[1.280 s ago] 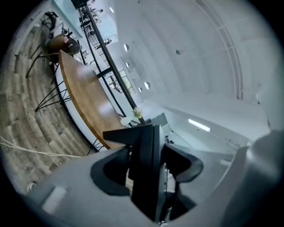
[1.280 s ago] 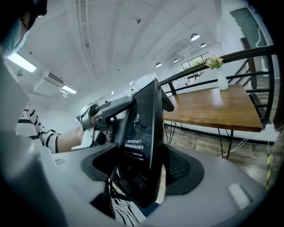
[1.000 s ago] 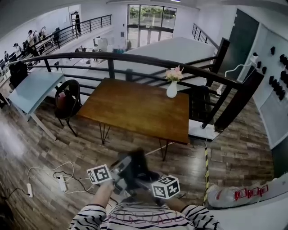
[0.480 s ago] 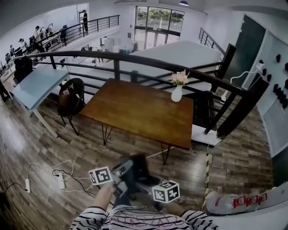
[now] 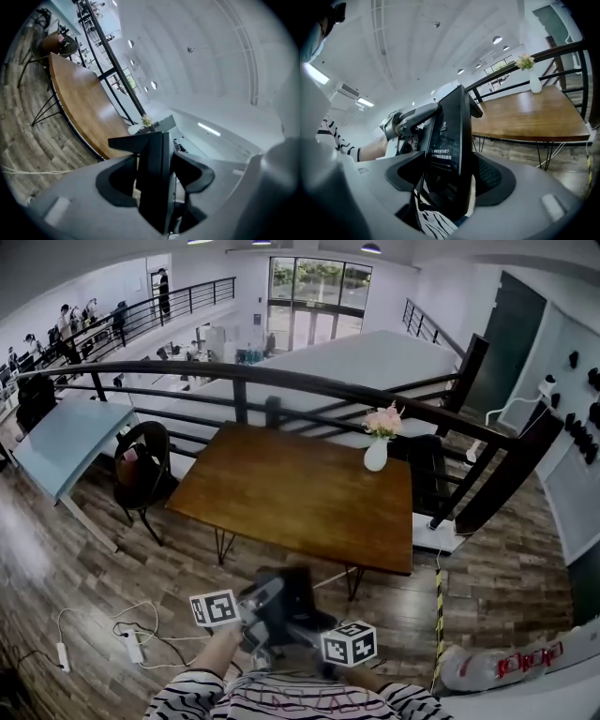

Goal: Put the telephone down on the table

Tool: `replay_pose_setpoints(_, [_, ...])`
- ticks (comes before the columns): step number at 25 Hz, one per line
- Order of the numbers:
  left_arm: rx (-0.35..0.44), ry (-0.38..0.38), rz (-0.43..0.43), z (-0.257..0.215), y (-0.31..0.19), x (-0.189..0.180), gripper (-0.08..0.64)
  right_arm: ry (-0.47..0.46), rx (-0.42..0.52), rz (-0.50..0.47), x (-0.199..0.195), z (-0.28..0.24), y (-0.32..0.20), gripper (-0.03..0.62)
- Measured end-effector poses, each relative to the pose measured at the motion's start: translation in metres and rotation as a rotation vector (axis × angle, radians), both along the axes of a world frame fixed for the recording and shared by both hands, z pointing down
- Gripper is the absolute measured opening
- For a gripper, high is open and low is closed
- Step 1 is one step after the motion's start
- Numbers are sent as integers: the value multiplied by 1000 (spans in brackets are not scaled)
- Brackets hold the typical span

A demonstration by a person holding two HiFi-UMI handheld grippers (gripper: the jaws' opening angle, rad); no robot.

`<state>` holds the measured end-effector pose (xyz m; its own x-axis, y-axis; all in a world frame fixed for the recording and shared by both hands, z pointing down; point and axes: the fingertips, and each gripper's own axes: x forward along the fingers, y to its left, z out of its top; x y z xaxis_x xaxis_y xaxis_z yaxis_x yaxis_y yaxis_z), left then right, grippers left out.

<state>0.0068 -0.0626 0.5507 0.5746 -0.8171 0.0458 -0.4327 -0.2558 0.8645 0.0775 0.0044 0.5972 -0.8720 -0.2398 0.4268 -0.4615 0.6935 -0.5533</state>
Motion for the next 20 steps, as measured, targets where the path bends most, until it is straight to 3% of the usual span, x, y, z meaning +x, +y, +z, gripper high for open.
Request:
replay_pose_setpoints(13, [-25,4,72,1,-110,-125,244,-8,-25,71,-130,-1,-106,318])
replay_pose_setpoints(20, [-7,8,57,2,-121,-135,242,-4,-19,57,-139,0,-119,318])
